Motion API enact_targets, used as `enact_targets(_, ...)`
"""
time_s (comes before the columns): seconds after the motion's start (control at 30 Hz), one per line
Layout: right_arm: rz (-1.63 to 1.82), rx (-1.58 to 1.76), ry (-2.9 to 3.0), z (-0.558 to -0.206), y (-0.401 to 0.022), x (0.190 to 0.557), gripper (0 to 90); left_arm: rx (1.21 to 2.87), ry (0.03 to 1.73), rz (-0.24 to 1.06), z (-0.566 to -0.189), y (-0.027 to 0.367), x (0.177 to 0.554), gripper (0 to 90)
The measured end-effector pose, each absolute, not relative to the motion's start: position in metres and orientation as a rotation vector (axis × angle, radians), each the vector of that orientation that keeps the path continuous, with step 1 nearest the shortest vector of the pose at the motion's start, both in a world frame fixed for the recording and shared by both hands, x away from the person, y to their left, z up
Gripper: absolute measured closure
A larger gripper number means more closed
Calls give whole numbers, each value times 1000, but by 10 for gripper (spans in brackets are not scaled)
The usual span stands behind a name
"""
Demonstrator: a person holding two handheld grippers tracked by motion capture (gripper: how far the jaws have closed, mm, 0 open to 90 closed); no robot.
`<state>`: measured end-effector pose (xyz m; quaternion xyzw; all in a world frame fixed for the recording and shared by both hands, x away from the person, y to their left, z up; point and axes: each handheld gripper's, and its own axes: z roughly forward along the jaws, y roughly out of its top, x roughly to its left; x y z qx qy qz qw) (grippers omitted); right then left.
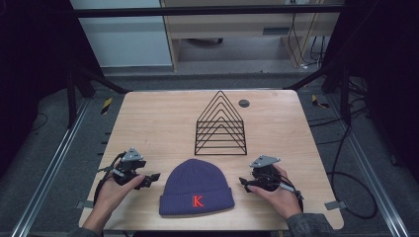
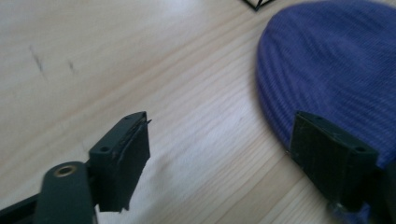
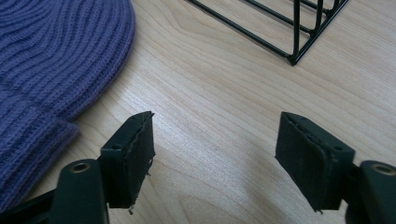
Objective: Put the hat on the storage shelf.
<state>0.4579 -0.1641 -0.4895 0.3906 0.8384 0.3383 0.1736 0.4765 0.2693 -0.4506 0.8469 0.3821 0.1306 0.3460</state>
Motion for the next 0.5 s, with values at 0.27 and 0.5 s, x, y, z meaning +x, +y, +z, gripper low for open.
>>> enact_targets(0.27,953,1096,2391,-490,-164,457,306,2298,882,299,-428,225,497,314)
enact_targets(0.5,928,1088,2392,-490,-165,458,299,2407,840,268,-442,189,516,411)
